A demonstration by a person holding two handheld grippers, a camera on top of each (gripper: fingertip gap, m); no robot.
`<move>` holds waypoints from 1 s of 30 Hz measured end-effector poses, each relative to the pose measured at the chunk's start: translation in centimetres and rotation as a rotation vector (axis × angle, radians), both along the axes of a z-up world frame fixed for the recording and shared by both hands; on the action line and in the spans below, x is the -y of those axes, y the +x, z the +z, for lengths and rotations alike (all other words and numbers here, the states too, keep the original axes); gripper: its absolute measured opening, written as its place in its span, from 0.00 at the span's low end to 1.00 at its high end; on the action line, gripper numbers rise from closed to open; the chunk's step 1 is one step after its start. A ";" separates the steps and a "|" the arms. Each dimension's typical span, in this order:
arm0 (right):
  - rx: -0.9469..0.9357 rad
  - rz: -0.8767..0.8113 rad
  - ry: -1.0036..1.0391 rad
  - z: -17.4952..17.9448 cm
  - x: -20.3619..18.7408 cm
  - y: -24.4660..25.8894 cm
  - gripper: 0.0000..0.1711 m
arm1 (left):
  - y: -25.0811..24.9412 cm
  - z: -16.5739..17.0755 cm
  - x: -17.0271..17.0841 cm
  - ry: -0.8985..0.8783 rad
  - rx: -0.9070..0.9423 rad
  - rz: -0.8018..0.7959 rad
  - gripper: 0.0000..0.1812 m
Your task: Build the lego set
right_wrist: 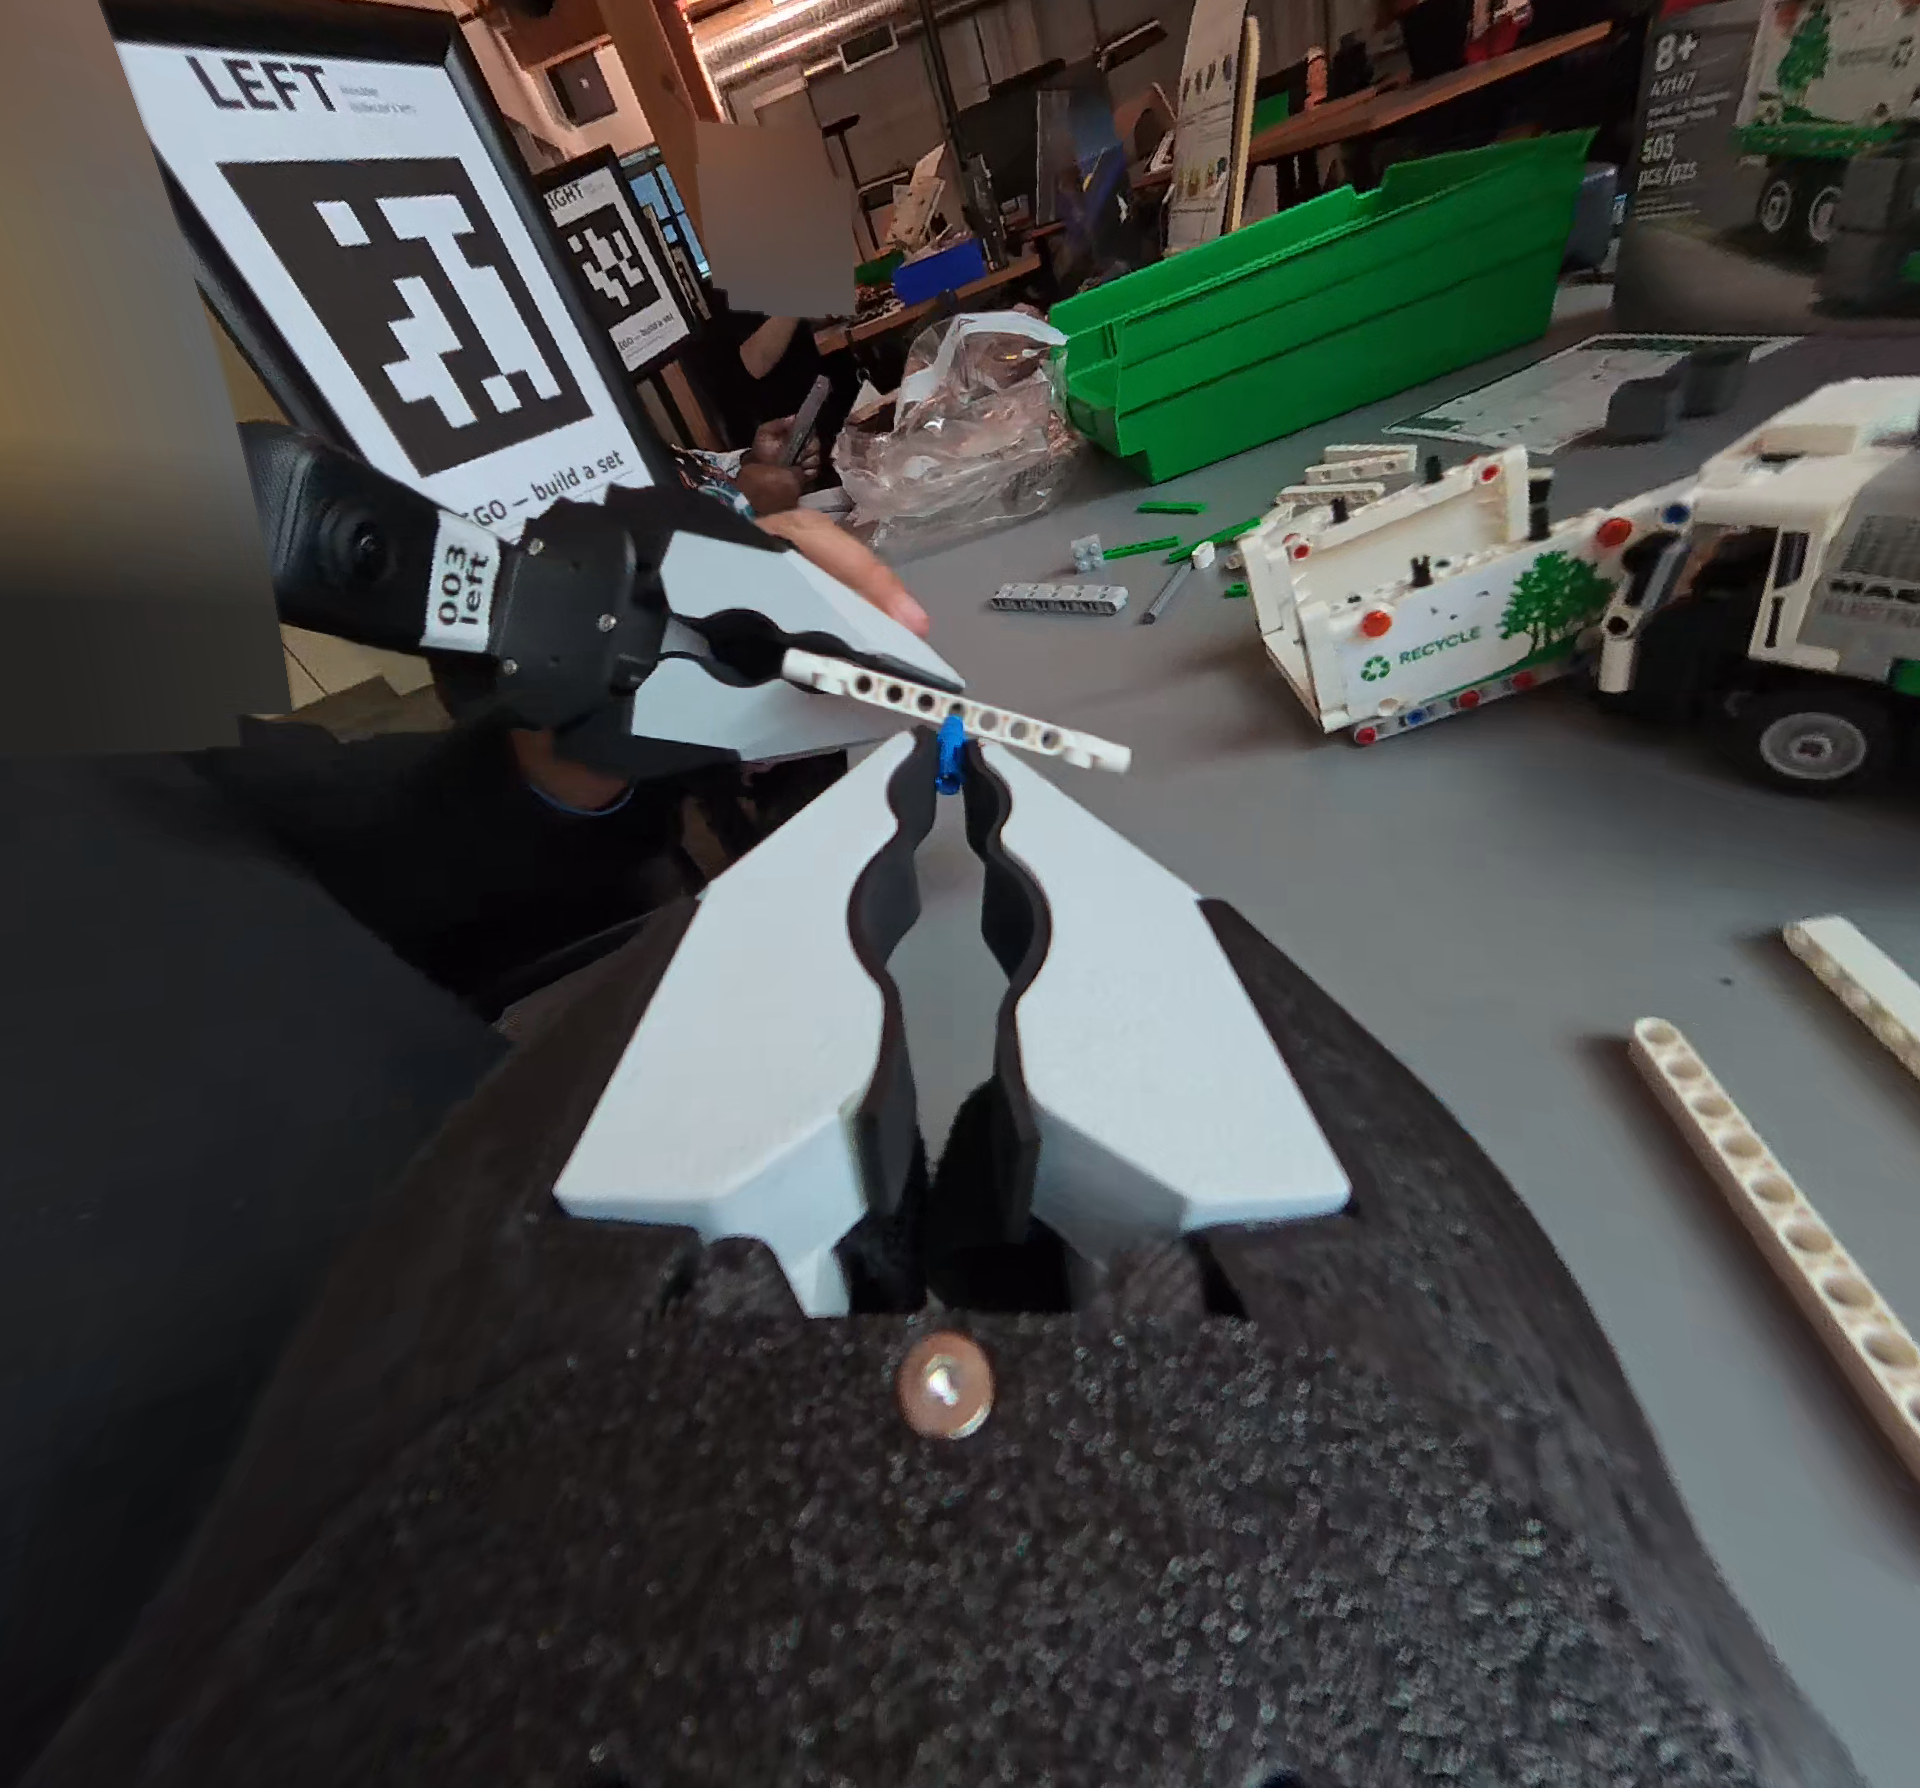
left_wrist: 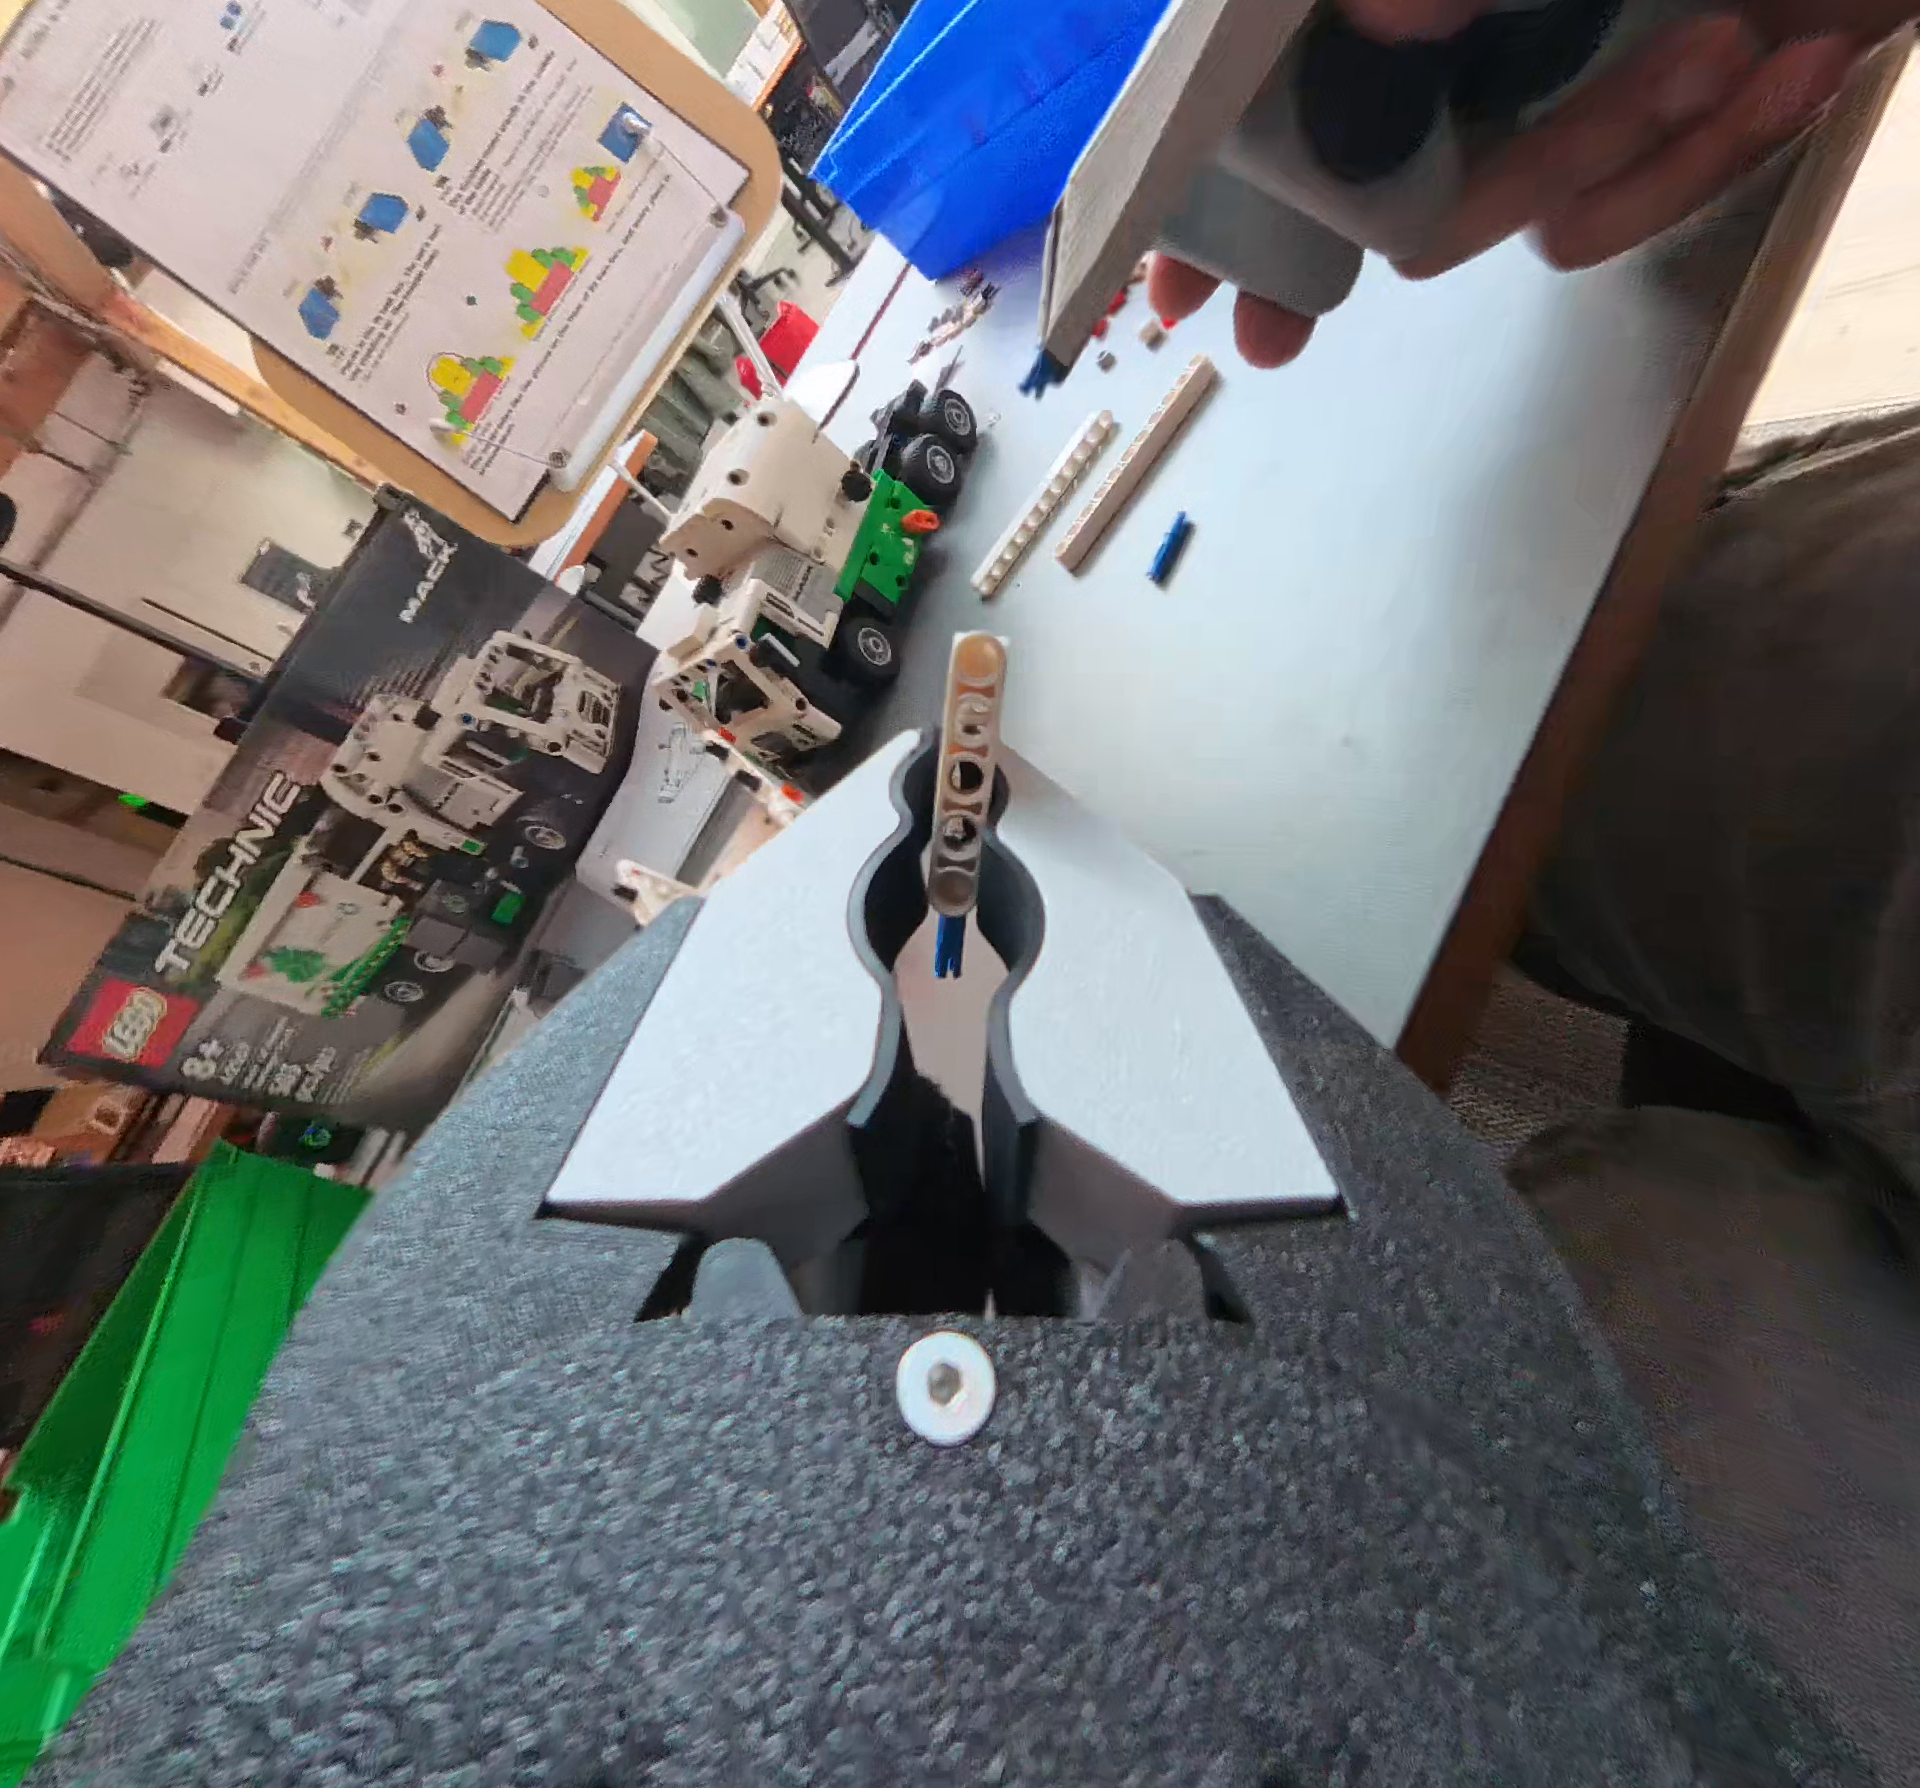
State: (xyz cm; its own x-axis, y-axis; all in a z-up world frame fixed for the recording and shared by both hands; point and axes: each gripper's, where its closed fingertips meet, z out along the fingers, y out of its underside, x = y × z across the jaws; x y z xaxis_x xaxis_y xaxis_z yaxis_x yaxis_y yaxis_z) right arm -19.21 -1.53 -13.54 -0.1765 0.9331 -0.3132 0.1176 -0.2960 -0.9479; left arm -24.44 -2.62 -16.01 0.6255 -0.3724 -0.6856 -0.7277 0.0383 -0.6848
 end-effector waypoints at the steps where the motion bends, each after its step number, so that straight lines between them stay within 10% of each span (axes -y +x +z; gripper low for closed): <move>1: 0.004 -0.004 0.033 0.0 0.1 -0.7 0.02 | 0.0 0.0 -0.7 0.012 -0.012 -0.035 0.00; 12: 0.029 -0.029 0.218 -0.7 -1.3 -3.9 0.02 | -0.7 -0.2 -4.0 0.102 0.153 -0.062 0.00; 30: 0.212 0.000 0.229 -3.5 -0.9 -4.4 0.02 | -1.3 -2.0 -4.6 0.209 -0.161 0.032 0.00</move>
